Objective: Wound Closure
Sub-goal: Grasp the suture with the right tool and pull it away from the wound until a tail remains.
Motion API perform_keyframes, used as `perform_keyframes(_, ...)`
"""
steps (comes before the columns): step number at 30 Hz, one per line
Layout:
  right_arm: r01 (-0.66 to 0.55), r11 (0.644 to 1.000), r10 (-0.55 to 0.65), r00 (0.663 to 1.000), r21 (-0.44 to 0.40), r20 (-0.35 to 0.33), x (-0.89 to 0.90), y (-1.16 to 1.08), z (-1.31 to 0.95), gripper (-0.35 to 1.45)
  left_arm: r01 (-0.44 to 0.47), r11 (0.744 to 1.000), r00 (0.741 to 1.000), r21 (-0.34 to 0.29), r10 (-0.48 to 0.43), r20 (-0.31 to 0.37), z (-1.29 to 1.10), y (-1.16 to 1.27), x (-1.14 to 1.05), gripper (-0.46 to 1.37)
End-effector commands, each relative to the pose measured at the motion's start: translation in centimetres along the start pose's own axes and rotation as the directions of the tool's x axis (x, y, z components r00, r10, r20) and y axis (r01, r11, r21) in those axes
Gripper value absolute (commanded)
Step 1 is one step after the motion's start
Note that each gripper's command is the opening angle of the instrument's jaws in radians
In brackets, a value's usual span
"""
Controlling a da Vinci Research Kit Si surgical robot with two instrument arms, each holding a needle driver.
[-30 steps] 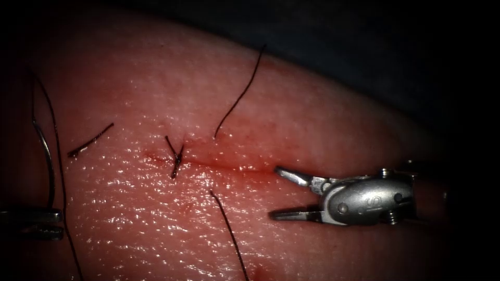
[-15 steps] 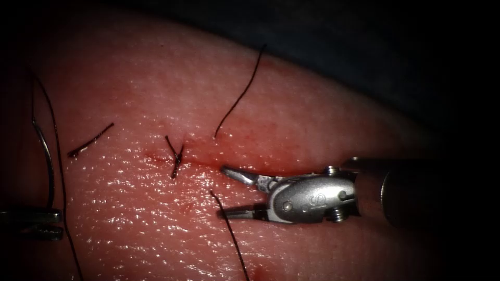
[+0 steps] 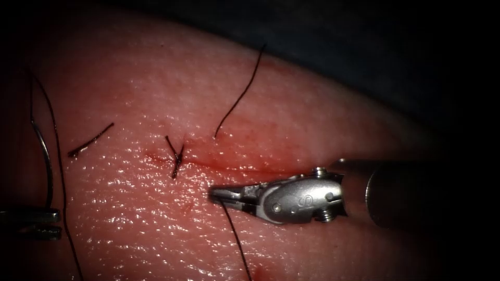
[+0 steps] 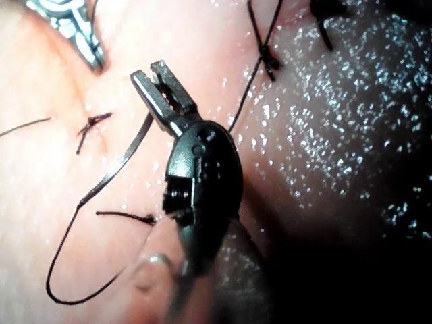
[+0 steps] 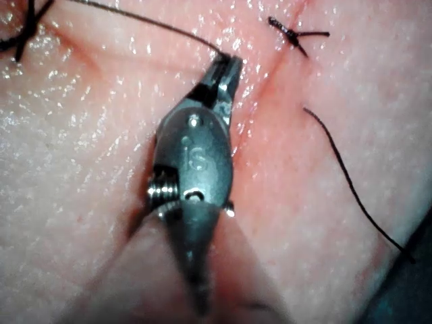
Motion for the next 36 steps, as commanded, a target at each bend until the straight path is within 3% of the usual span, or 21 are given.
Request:
perform_keyframes(1,0.000,1.000,0.000,1.000,-0.001,-0.005,0.01,-0.01,-0.01,-0.35,0.000,1.000,1.000,-0.003,0.000,0.000,0.00,0.00,0.00,-0.35)
perform_keyframes(10,0.015,0.998,-0.013,0.999,0.067,-0.037,0.20,-0.30,-0.18,-0.35,0.000,1.000,1.000,-0.003,0.000,0.000,0.00,0.00,0.00,-0.35)
perform_keyframes(22,0.029,0.982,-0.015,0.997,0.186,-0.076,0.74,-0.85,-0.41,-0.35,0.005,1.000,1.000,-0.002,-0.005,0.001,0.02,0.01,-0.01,-0.35)
perform_keyframes(36,0.041,0.979,-0.028,0.997,0.198,-0.068,0.80,-0.99,-0.41,-0.35,0.005,1.000,1.000,-0.002,-0.005,0.001,0.01,0.01,0.00,-0.35)
